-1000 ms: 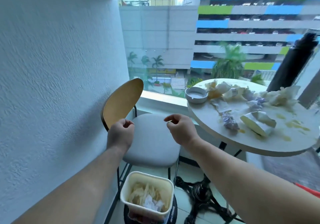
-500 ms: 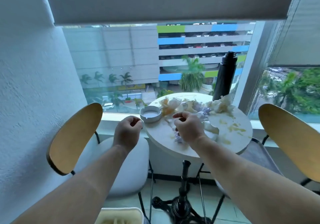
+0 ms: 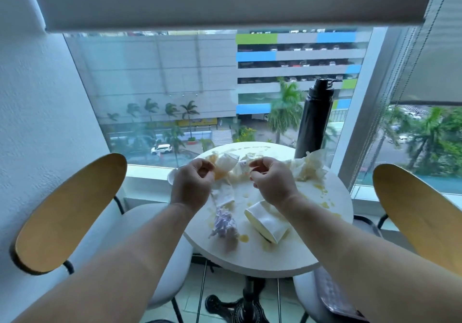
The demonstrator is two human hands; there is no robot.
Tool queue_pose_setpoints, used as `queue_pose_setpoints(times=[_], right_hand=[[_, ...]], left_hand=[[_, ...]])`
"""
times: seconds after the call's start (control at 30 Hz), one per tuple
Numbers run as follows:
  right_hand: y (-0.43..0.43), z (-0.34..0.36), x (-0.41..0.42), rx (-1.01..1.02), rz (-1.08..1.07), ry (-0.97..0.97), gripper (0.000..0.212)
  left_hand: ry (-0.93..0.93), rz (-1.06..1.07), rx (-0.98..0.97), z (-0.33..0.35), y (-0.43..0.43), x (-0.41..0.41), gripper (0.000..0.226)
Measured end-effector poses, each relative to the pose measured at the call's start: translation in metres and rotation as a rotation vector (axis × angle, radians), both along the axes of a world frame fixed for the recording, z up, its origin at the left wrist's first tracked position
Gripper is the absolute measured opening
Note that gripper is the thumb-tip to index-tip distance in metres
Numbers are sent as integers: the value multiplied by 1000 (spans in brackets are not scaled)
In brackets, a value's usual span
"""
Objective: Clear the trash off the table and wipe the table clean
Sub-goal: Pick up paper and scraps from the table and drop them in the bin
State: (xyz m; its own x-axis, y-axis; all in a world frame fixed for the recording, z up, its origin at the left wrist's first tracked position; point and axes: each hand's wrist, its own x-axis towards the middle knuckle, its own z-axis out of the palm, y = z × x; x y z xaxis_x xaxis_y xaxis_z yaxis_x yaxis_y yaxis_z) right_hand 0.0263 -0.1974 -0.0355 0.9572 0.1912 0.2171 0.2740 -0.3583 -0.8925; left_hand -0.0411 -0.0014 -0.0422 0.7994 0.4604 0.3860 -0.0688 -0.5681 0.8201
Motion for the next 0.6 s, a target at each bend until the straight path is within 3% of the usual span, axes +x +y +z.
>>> queue_pose_setpoints(times=[0.23, 0.43, 0.6], right_hand=[[21, -3, 42, -186, 92, -137, 21], [39, -11, 73, -550, 90, -217, 35], [53, -3, 92, -713, 71, -120, 48]], left_hand=[[123, -121, 343, 11, 6, 40, 31], [361, -223, 657, 11, 20, 82, 36], [486, -274, 776, 16, 33, 113, 52]])
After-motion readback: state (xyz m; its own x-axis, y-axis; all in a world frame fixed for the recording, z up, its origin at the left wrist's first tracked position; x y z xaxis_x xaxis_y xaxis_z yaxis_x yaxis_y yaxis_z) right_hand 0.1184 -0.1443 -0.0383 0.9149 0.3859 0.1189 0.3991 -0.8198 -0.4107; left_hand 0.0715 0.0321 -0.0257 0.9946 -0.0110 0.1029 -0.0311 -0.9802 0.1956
